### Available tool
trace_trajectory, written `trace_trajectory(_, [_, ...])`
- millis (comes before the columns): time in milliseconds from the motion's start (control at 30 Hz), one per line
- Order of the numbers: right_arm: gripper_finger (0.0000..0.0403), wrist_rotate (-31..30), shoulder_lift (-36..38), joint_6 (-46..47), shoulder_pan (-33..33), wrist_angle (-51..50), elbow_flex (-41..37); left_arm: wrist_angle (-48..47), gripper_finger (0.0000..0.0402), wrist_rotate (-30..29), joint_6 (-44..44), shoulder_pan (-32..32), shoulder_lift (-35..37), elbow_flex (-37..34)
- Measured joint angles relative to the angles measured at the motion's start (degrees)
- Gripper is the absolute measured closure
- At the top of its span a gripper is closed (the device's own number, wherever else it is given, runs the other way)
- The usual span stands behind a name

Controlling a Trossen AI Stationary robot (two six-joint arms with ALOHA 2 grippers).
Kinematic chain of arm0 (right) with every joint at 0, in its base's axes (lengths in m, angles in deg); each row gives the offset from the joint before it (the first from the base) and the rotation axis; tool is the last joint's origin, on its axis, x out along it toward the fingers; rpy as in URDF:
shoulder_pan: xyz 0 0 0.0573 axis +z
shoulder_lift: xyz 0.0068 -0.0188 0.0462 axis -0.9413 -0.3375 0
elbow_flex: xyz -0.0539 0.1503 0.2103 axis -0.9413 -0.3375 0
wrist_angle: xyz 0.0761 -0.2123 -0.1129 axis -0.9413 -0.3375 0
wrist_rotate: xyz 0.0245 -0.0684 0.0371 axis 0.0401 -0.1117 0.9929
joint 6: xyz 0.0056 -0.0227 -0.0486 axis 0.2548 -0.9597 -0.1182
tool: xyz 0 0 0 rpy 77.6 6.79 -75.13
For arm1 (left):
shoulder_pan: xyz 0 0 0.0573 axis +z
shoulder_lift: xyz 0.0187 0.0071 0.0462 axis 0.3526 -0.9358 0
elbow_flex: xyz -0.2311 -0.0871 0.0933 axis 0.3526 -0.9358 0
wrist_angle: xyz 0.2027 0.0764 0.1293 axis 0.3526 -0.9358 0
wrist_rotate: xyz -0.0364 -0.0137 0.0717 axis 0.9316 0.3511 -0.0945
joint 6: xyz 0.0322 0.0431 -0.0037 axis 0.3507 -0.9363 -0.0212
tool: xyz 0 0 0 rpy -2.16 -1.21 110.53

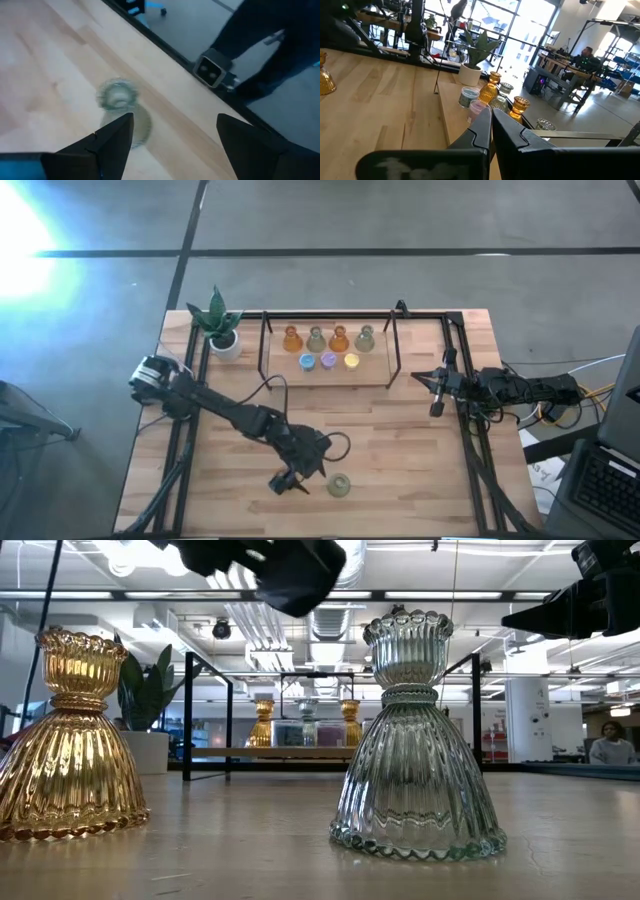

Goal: Pick & Place candle stick holders
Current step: Put the green glass candlestick on the shelf

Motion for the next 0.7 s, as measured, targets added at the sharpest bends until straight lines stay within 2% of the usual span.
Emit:
trace_trajectory(167, [0.0394,0.0,0.0,0.0,0.0,0.0,0.0,4.1,0.0113,-2.1,0.9,2.1,-3.1,0.0])
trace_trajectory(267, [0.0394,0.0,0.0,0.0,0.0,0.0,0.0,6.4,0.0113,-1.1,4.4,2.7,-5.2,0.0])
trace_trajectory(600, [0.0394,0.0,0.0,0.0,0.0,-0.2,0.0,14.5,0.0113,0.0,4.3,2.7,-10.7,-0.1])
trace_trajectory(700, [0.0394,0.0,0.0,0.0,0.0,-0.3,0.0,17.1,0.0113,2.1,5.8,3.2,-12.4,0.0])
